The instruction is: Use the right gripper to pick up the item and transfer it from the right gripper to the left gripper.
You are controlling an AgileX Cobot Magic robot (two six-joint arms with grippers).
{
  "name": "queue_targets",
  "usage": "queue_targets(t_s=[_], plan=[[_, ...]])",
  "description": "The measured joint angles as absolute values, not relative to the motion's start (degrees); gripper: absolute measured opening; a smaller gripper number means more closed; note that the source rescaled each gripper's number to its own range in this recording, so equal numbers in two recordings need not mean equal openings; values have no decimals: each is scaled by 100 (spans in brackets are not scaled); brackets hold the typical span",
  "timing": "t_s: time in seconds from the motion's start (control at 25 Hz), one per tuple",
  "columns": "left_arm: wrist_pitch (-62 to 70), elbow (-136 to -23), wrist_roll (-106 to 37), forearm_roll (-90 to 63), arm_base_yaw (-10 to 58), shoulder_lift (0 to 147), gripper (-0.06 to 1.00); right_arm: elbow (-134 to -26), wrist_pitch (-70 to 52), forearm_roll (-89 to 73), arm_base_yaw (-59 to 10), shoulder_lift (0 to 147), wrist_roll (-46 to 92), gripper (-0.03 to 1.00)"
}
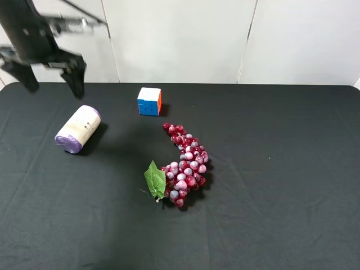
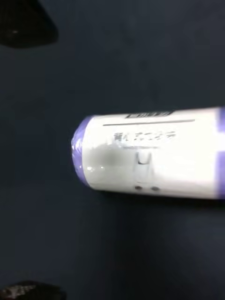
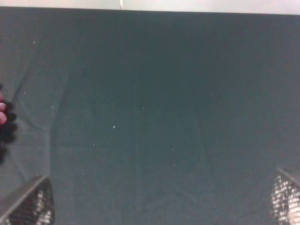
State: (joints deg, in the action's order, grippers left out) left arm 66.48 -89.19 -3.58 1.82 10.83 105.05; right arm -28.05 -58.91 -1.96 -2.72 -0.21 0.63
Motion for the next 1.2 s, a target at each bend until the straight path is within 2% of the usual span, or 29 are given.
queue_targets(t_s=[0.72, 1.2], plan=[[6684, -8845, -328, 176, 1083, 7586, 100, -2805, -5891, -196, -272, -21, 63, 100], [6684, -6228, -199, -376, 1083, 5051, 100, -2805, -5891, -196, -272, -21, 63, 100]])
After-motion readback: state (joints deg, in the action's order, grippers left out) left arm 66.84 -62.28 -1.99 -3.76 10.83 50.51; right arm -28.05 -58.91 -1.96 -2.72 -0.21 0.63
